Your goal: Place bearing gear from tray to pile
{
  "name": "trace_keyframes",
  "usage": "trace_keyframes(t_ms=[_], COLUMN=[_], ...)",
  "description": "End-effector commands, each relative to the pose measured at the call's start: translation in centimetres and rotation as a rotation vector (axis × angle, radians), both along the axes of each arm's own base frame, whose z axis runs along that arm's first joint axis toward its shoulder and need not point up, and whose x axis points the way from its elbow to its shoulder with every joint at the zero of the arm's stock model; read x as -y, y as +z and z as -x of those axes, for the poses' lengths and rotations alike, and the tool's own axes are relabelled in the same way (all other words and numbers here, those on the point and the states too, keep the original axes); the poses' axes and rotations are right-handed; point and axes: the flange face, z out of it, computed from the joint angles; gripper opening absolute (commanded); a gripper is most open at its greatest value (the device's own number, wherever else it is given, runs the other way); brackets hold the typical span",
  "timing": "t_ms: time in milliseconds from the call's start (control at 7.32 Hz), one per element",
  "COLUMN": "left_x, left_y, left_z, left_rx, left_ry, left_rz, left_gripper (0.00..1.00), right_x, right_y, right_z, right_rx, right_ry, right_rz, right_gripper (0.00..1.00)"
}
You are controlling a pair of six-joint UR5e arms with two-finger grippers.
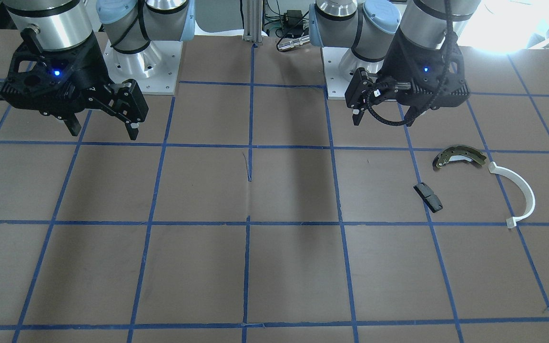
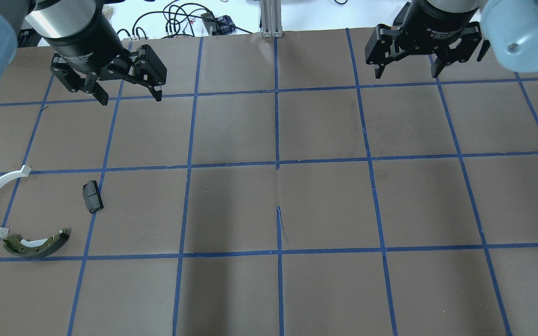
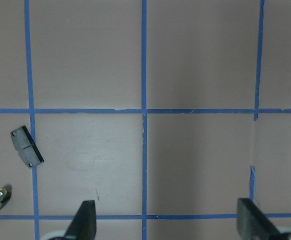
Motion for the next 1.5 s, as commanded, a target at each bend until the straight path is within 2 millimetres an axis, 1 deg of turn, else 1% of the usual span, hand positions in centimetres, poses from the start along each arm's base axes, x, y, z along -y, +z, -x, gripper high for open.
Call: trace_keyframes(t_ms=[0, 137, 273, 410, 683, 820, 956, 1093, 1230, 1366], left_x=[-0.6, -0.3, -0.3, -0.4, -0.5, -0.5, -0.5, -0.5, -0.6, -0.6], left_y=[0.0, 0.1, 0.0, 0.1, 0.1, 0.1, 0.1, 0.1, 0.0, 0.2], left_z=[-0.1, -0.5, -0.5, -0.3, -0.3, -0.2, -0.3, -0.2, -0.2, -0.2], left_rx=[-0.004, -0.003, -0.003, -0.003, -0.004, -0.003, -0.001, -0.003, -0.001, -0.001], left_ry=[0.011, 0.009, 0.009, 0.006, 0.012, 0.012, 0.017, 0.018, 0.019, 0.019], left_rz=[-0.059, -0.056, -0.057, -0.056, -0.056, -0.056, -0.056, -0.056, -0.058, -0.055], left_gripper=[1.0, 1.0, 1.0, 1.0, 1.0, 1.0, 1.0, 1.0, 1.0, 1.0], right_x=[-0.2, -0.1, 0.1, 0.0, -0.3, 0.1, 0.7, 0.7, 0.5, 0.1], right_y=[0.0, 0.2, 0.4, 0.8, 0.1, 0.1, 0.3, 0.7, 1.4, 1.8], right_z=[0.0, 0.0, 0.0, 0.0, 0.9, 1.9, 4.5, 7.5, 11.1, 15.0], right_rx=[0.0, 0.0, 0.001, 0.001, -0.019, -0.028, -0.037, -0.047, -0.06, -0.065], right_ry=[-0.004, -0.017, -0.018, -0.018, 0.006, 0.09, 0.139, 0.203, 0.291, 0.33], right_rz=[-0.019, -0.014, -0.01, -0.003, -0.05, -0.049, -0.051, -0.074, -0.088, -0.102], right_gripper=[1.0, 1.0, 1.0, 1.0, 1.0, 1.0, 1.0, 1.0, 1.0, 0.99])
